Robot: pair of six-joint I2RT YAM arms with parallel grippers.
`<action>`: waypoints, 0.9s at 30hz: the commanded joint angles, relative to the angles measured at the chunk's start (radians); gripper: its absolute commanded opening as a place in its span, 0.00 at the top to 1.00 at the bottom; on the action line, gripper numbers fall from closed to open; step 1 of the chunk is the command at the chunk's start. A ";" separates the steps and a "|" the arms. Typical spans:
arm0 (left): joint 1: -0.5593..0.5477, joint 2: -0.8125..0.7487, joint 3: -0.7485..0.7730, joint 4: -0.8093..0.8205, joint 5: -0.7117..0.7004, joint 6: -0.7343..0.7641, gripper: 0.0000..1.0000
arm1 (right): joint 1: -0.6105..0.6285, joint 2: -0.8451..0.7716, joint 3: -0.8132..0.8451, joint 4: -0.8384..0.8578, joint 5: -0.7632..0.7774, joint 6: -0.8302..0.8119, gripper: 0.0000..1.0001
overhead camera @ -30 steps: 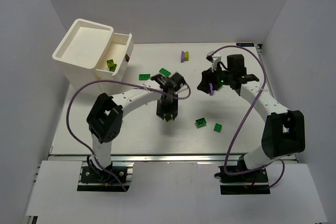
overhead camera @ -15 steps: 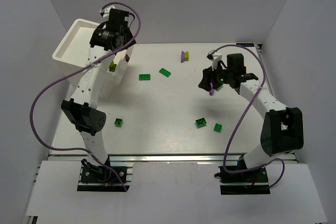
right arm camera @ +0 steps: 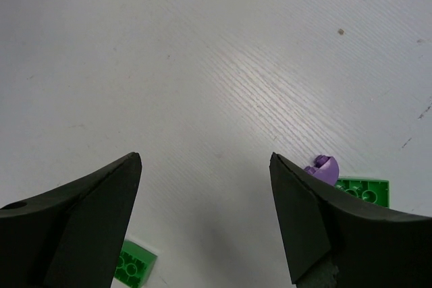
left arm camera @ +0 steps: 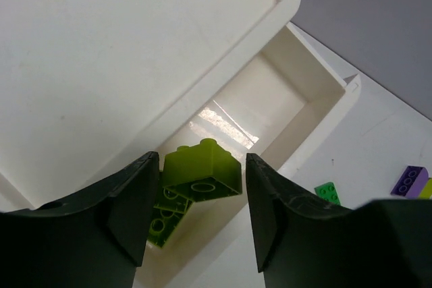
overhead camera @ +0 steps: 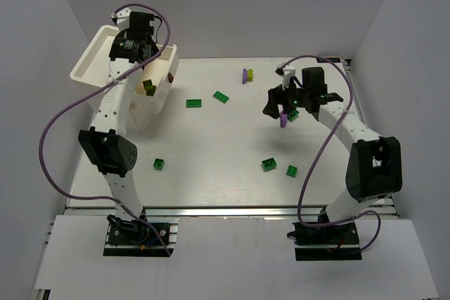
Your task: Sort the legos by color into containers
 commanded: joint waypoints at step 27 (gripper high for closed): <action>-0.003 -0.321 -0.460 0.544 0.846 0.098 0.36 | 0.062 0.627 0.757 0.168 0.341 0.494 0.11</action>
